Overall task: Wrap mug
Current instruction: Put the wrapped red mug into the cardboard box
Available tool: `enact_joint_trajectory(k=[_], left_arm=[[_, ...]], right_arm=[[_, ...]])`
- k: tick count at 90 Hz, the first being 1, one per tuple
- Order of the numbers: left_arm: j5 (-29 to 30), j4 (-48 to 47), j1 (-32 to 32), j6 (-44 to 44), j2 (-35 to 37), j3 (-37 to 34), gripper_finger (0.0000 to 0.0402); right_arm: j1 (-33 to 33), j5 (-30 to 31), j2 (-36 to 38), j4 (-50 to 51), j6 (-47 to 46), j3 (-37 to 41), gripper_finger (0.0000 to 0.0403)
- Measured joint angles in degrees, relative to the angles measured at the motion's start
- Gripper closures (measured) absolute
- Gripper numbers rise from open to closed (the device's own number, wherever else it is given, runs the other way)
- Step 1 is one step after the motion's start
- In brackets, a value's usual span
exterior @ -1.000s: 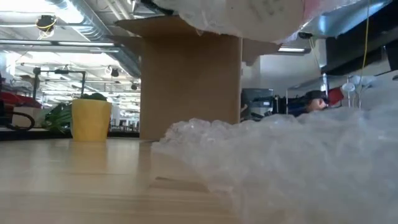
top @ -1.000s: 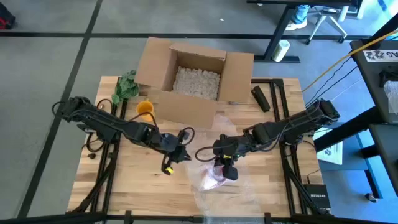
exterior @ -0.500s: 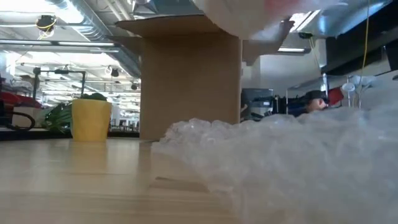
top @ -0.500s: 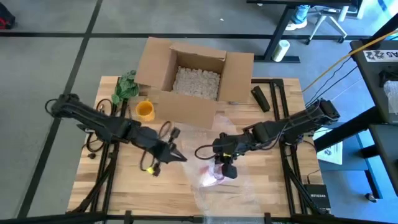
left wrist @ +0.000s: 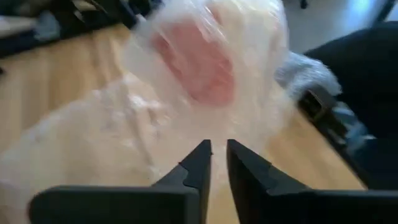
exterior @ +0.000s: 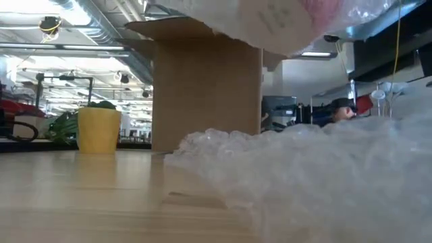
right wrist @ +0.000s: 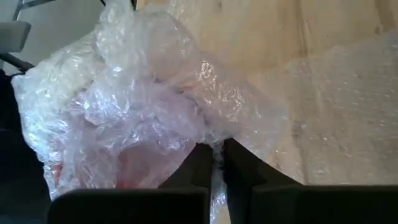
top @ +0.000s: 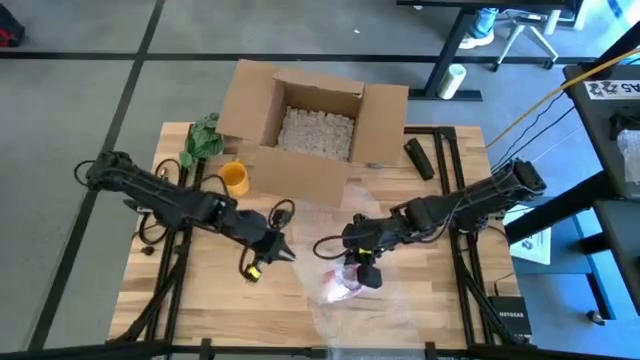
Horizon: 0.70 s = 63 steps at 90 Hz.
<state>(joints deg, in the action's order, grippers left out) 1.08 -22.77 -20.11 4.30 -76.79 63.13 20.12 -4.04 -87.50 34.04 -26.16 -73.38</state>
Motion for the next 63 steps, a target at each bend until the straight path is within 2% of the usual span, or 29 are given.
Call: enact_joint_trajectory(k=[19, 32, 42, 63], left_arm=[[0.68, -6.27, 0.38, -8.15, -0.64, 0.00, 0.0258], [7.40, -14.67, 1.31, -13.34, 0.16, 0.02, 0.0215], [14.31, -22.12, 2.61, -17.51, 1.22, 0.02, 0.0203], [15.69, -23.83, 3.44, -20.29, 2.66, -0.10, 0.0202]], right_arm=[[-0.01, 0.08, 0.00, -1.22, 0.28, 0.00, 0.0403], [-0.01, 0.23, 0.06, -0.82, 1.01, -0.64, 0.0403], [-0.01, 0.92, 0.16, -0.98, 2.44, -2.77, 0.0403], [-2.18, 2.20, 0.24, 3.38, 7.06, -9.34, 0.0403]])
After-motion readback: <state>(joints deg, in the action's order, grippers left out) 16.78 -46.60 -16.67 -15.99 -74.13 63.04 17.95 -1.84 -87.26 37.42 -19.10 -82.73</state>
